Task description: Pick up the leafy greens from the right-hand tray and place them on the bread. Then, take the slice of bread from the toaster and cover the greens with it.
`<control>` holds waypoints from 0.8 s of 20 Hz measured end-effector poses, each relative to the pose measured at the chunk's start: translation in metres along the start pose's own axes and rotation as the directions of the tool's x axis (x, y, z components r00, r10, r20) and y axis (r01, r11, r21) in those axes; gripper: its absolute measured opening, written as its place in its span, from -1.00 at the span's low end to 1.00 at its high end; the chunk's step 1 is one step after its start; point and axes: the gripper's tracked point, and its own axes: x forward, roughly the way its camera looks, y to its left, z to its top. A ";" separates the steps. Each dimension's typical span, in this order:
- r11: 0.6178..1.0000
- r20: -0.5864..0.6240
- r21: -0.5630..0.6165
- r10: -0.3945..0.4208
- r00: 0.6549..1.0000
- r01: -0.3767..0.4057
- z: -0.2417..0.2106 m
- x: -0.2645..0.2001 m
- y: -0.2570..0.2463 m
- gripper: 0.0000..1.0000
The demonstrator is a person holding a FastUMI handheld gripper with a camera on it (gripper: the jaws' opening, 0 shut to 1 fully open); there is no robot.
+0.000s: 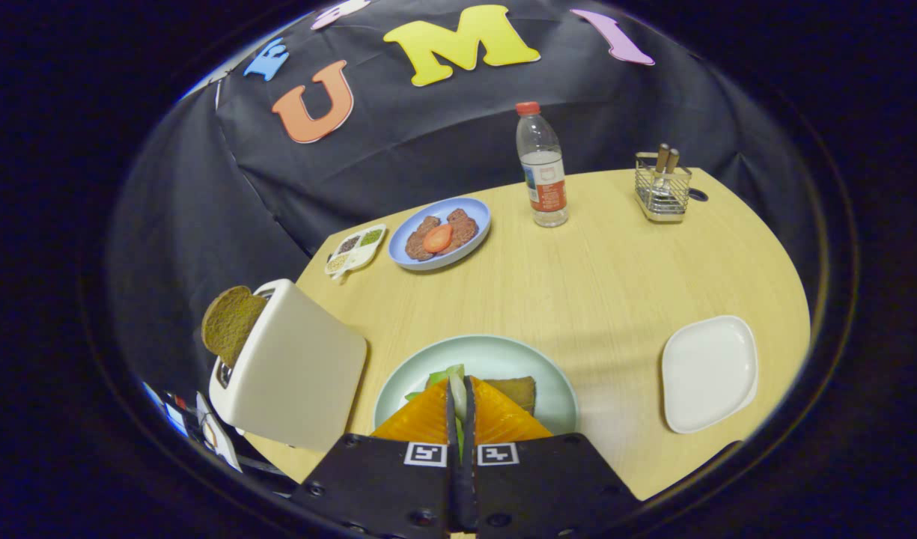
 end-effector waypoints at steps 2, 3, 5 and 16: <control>1.000 -0.009 -0.016 -0.024 1.000 0.023 -0.002 0.009 -0.011 -0.99; 0.999 -0.011 -0.035 -0.036 0.999 0.036 -0.003 0.010 -0.016 -0.95; 0.997 0.011 -0.067 -0.030 0.999 0.031 0.001 0.008 -0.016 -0.75; 0.967 0.308 -0.235 -0.019 0.951 0.095 0.076 -0.078 0.008 0.93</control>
